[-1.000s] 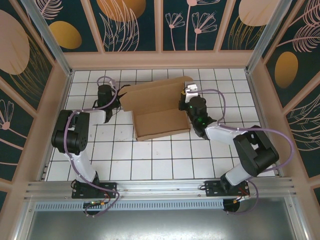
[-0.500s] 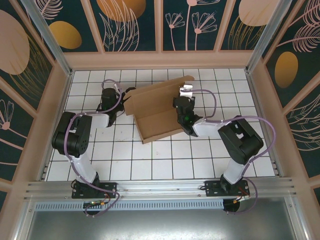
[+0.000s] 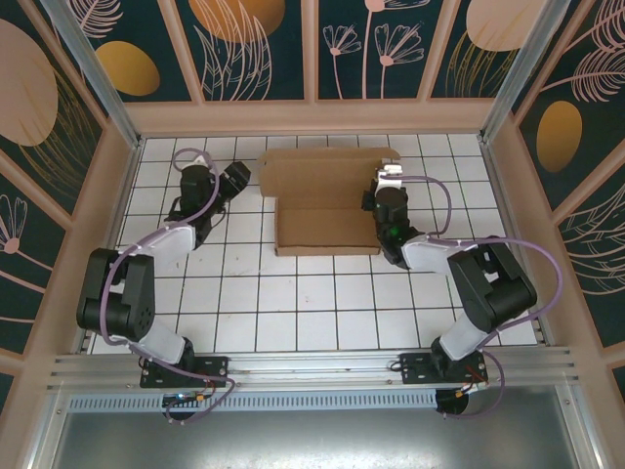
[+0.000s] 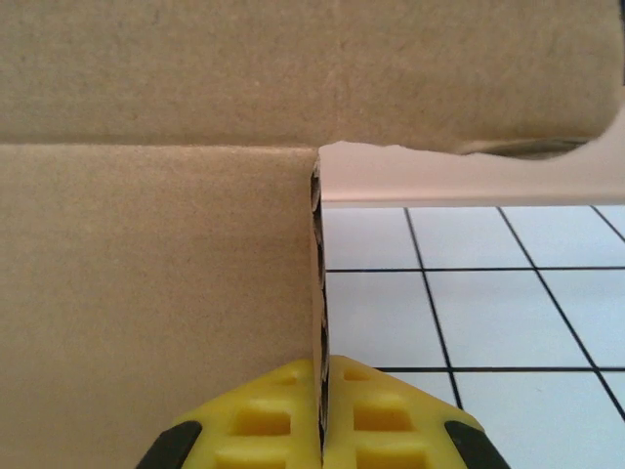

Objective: Fold the paper box

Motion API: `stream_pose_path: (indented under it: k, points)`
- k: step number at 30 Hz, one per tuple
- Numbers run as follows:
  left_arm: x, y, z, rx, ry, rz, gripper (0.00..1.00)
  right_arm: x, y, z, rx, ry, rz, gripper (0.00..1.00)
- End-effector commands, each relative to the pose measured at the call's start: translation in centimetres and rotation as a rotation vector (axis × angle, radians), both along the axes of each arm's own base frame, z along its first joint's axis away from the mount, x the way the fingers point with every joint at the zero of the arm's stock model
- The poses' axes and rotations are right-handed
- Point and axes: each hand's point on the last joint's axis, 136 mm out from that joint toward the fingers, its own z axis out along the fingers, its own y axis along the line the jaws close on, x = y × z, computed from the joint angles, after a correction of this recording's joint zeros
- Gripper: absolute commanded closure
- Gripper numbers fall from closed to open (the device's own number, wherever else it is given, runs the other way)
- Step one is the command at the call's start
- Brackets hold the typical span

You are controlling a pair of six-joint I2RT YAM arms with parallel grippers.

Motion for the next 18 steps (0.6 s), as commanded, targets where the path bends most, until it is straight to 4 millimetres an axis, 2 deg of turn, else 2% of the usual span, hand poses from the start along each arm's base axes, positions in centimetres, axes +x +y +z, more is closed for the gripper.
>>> stream_pose_path:
  k: [1, 4, 8, 12, 16, 18]
  points:
    - [-1.0, 0.9, 2.1, 0.237, -0.114, -0.041, 0.28, -0.9, 1.8, -1.0, -0.029, 0.039, 0.145, 0.95]
    - [-1.7, -0.4, 4.6, 0.392, -0.282, -0.170, 0.27, -1.1, 2.1, -0.9, -0.019, 0.035, 0.190, 0.95]
    - [-2.2, -2.8, 6.0, 0.558, -0.490, -0.336, 0.27, -1.2, 2.1, -0.8, -0.009, 0.033, 0.226, 0.95]
    - [-0.4, -3.8, 6.5, 0.687, -0.581, -0.399, 0.30, -1.3, 2.5, -0.7, -0.005, 0.037, 0.254, 0.95]
    - [0.3, -4.9, 7.1, 0.617, -0.707, -0.475, 0.30, -1.4, 2.7, -1.0, 0.003, 0.055, 0.267, 0.95]
    - [1.0, -5.5, 6.6, 0.605, -0.729, -0.519, 0.30, -1.4, 2.8, -1.0, 0.011, 0.058, 0.272, 0.95]
